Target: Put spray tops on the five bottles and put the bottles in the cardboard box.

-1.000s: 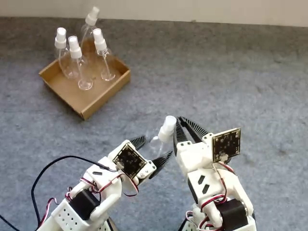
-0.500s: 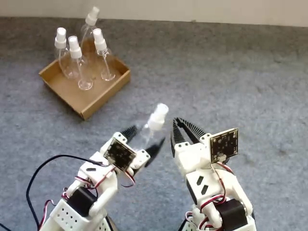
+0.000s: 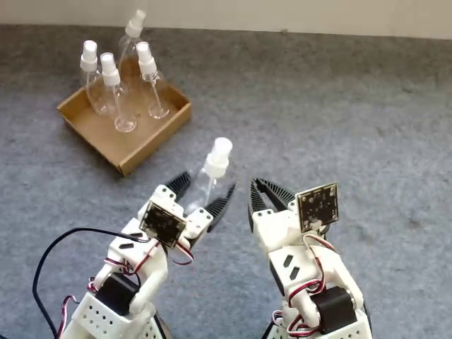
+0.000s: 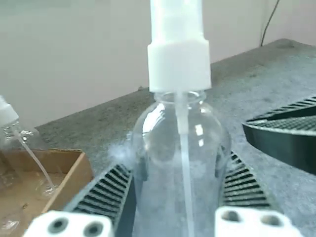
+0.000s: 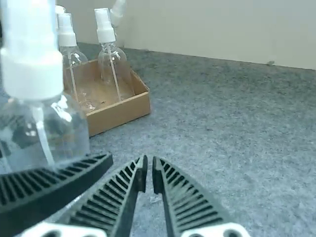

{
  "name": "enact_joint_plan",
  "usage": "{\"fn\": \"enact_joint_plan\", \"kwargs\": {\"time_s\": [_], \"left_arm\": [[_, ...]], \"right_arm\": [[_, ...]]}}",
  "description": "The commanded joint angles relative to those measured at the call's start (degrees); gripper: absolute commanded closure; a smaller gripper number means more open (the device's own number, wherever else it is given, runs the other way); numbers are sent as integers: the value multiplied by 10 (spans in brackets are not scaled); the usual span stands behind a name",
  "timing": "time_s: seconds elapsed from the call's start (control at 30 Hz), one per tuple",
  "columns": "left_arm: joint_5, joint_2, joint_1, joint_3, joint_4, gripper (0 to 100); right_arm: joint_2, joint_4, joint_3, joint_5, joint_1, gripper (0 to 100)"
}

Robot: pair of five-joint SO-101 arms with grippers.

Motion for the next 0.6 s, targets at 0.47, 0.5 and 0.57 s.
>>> {"fn": "enact_joint_plan", "kwargs": {"time_s": [0.47,0.5,0.57], "left_arm": [[8,-12,-40,11,-115,941],[8,-12,-40,11,-122,941],[8,-12,-41,11,-140,941]], "right_arm": [[-5,-153,140,6,-7,978],[-5,-160,147,6,-7,978],[-5,-165,156,6,-7,978]]}}
